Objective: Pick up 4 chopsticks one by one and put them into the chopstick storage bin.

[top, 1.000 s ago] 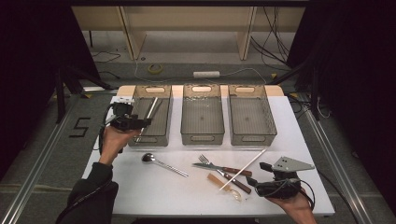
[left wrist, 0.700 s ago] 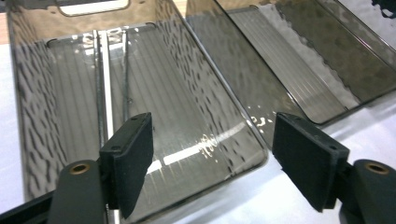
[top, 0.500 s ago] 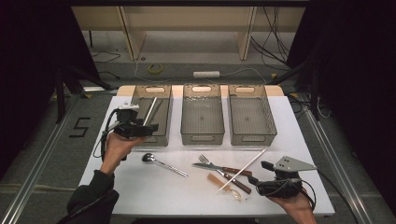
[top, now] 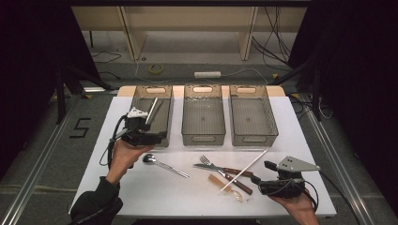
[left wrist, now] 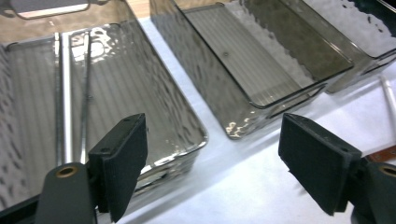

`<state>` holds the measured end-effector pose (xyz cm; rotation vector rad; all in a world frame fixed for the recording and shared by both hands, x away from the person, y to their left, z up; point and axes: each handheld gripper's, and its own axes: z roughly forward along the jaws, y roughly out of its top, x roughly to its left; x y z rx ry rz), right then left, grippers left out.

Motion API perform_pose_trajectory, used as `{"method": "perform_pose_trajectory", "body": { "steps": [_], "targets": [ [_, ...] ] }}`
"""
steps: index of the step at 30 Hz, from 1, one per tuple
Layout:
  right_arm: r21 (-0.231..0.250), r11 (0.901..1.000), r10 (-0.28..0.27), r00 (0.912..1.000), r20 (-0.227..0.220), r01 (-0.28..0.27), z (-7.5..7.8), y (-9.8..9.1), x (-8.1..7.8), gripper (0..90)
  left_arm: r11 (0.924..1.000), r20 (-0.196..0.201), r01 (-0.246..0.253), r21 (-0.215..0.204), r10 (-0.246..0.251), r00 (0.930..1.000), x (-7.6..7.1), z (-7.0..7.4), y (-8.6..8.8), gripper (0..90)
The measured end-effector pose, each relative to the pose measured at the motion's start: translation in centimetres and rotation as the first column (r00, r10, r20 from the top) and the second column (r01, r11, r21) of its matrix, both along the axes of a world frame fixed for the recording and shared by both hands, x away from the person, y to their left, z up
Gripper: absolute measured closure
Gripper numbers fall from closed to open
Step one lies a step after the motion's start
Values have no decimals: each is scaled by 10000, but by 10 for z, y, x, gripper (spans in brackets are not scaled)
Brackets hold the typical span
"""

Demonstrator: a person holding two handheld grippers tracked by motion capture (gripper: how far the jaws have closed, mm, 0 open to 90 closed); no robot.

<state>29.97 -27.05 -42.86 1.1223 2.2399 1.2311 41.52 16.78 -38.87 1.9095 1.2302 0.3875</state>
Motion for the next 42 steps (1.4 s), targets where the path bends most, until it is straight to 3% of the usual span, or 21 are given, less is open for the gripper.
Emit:
{"method": "perform_pose_trajectory", "body": {
  "steps": [17, 28, 42],
  "targets": [
    [-2, 9993, -366, 9993, 8, 366, 0, -5, 2, 273, 9982, 359, 595, 86, -598, 9976, -21, -6, -36, 221],
    [-1, 9989, -459, 9989, -69, 459, 0, -6, 2, 273, 9930, 198, 1169, 152, -1172, 9929, -34, -15, -62, 208],
    [52, 9977, -672, 9977, -96, 672, -1, -8, 3, 273, 9723, 48, 2317, 307, -2320, 9727, -56, -22, -108, 207]
  ]
}}
